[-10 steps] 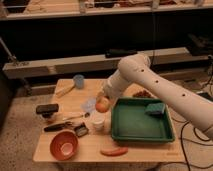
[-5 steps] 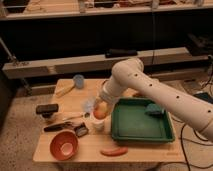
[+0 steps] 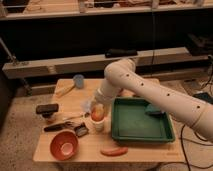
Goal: Place apple in paper cup
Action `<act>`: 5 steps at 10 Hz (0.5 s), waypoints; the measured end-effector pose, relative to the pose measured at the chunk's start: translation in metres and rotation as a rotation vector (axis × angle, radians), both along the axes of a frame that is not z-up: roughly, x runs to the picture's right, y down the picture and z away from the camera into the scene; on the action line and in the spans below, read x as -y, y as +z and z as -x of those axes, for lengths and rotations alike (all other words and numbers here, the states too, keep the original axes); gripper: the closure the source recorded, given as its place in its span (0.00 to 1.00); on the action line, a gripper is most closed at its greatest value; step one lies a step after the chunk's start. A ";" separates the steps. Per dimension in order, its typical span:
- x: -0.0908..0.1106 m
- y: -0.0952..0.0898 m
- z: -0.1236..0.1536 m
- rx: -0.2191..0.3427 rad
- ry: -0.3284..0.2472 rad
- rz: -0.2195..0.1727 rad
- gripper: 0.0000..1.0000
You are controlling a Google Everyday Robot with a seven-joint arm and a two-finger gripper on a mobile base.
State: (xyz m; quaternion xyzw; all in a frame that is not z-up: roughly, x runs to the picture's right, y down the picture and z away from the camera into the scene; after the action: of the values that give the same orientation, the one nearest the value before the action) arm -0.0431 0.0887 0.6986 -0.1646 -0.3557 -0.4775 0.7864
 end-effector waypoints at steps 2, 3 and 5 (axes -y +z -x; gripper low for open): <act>-0.002 0.005 0.002 -0.014 -0.006 0.005 0.67; -0.003 0.009 0.003 -0.024 -0.007 0.007 0.56; -0.002 0.015 -0.001 -0.047 -0.005 0.003 0.36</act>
State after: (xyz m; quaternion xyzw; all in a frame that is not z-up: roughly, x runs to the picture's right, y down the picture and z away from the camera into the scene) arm -0.0423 0.0902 0.7139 -0.1779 -0.3373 -0.4751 0.7930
